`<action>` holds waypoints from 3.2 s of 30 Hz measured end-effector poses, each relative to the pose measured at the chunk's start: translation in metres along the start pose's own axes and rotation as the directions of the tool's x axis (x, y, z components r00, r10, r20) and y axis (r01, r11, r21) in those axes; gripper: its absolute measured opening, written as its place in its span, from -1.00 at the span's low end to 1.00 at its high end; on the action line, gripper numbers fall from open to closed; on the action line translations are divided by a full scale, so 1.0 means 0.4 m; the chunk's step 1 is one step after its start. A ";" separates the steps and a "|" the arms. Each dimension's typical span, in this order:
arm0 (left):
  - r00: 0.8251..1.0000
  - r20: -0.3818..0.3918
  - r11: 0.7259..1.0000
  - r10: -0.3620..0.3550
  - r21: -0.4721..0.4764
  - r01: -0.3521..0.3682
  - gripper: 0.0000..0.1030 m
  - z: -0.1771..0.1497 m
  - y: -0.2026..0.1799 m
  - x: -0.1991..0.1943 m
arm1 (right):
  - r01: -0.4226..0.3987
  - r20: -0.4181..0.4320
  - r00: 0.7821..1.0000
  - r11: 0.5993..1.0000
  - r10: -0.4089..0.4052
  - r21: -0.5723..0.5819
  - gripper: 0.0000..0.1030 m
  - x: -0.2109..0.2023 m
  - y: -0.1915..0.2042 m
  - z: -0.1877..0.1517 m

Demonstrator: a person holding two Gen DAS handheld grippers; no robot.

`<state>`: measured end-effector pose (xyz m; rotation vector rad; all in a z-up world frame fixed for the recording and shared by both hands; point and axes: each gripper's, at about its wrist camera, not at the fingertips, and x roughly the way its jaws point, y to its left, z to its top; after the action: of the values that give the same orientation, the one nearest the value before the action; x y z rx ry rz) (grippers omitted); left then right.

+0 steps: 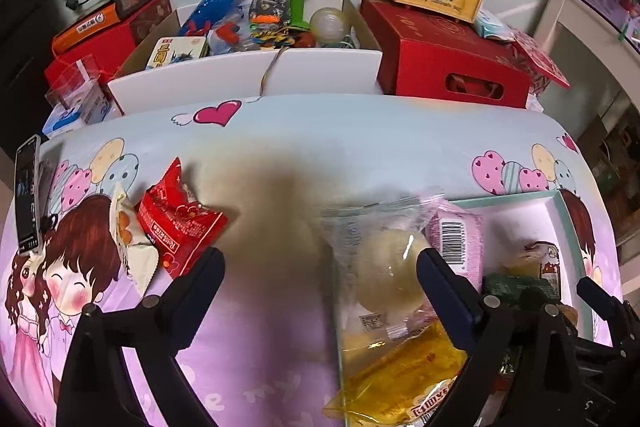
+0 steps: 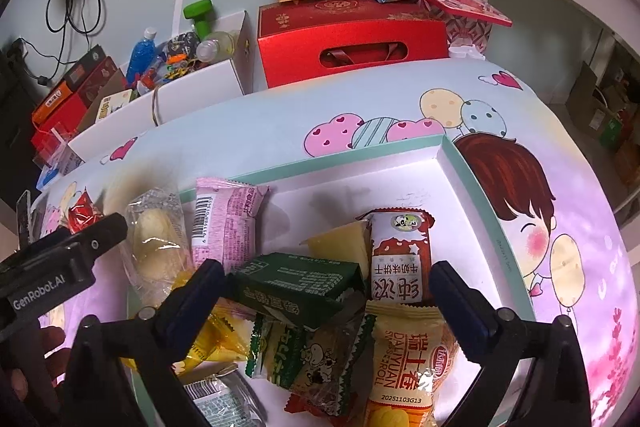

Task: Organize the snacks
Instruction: 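Withdraw both open tools from the tray toward the white and red packets, then grasp the white printed packet with the left tool while the right tool grasps the red packet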

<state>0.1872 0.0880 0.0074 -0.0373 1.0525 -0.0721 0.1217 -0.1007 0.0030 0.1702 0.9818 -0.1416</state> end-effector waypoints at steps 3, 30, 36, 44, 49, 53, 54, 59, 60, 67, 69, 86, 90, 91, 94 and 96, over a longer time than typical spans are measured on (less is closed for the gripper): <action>1.000 -0.003 1.000 0.001 -0.014 -0.001 0.88 -0.001 0.007 0.002 | -0.003 -0.009 1.000 1.000 0.004 0.001 1.00 0.003 0.001 -0.001; 1.000 -0.004 0.999 -0.026 -0.024 0.026 0.88 -0.001 0.028 -0.061 | -0.090 0.047 0.995 0.996 0.091 -0.016 1.00 -0.076 0.054 0.010; 1.000 -0.006 0.997 -0.008 -0.071 0.007 0.88 -0.007 0.084 -0.069 | -0.121 0.051 0.991 0.991 0.124 -0.053 1.00 -0.080 0.105 0.006; 0.998 -0.016 0.983 0.053 -0.175 -0.055 0.88 -0.026 0.213 -0.080 | -0.192 0.028 0.980 0.977 0.196 -0.097 1.00 -0.075 0.181 -0.013; 0.997 -0.029 0.959 0.070 -0.273 -0.075 0.88 -0.054 0.309 -0.091 | -0.253 0.015 0.967 0.963 0.255 -0.093 1.00 -0.078 0.213 -0.027; 0.996 -0.039 0.937 0.084 -0.337 -0.093 0.88 -0.076 0.374 -0.099 | -0.275 0.010 0.960 0.955 0.278 -0.114 1.00 -0.079 0.251 -0.038; 0.995 -0.040 0.930 0.087 -0.354 -0.095 0.88 -0.083 0.391 -0.101 | -0.279 0.008 0.959 0.953 0.282 -0.122 1.00 -0.079 0.263 -0.041; 0.994 -0.051 0.910 0.100 -0.400 -0.112 0.88 -0.111 0.444 -0.110 | -0.287 -0.010 0.957 0.943 0.289 -0.172 1.00 -0.076 0.319 -0.064; 0.994 -0.053 0.908 0.100 -0.404 -0.113 0.88 -0.115 0.448 -0.110 | -0.288 -0.013 0.957 0.939 0.291 -0.186 1.00 -0.076 0.332 -0.069; 0.995 -0.057 0.894 0.083 -0.437 -0.100 0.88 -0.136 0.481 -0.112 | -0.311 -0.035 0.950 0.920 0.312 -0.239 1.00 -0.069 0.394 -0.097; 0.996 -0.056 0.889 0.076 -0.448 -0.093 0.88 -0.138 0.490 -0.111 | -0.316 -0.040 0.948 0.913 0.316 -0.258 1.00 -0.065 0.414 -0.105; 0.999 -0.029 0.896 -0.021 -0.444 0.006 0.88 -0.089 0.490 -0.036 | -0.289 -0.026 0.955 0.910 0.295 -0.297 1.00 -0.028 0.483 -0.079; 1.000 -0.007 0.896 -0.029 -0.444 0.023 0.88 -0.075 0.501 -0.031 | -0.283 -0.006 0.955 0.909 0.295 -0.306 0.99 -0.025 0.498 -0.063; 0.999 -0.002 0.896 -0.032 -0.443 0.028 0.88 -0.070 0.504 -0.028 | -0.283 -0.003 0.955 0.908 0.296 -0.308 0.98 -0.025 0.502 -0.060; 0.999 0.012 0.897 -0.038 -0.441 0.039 0.88 -0.059 0.511 -0.017 | -0.297 -0.002 0.950 0.903 0.311 -0.310 0.98 -0.018 0.513 -0.049; 0.999 0.024 0.893 -0.039 -0.448 0.046 0.88 -0.057 0.517 -0.013 | -0.310 -0.008 0.946 0.900 0.323 -0.306 0.98 -0.008 0.519 -0.042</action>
<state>0.1735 0.2946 -0.0129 -0.4813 1.0361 0.1345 0.1468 0.1061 0.0130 0.0420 0.9082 0.3049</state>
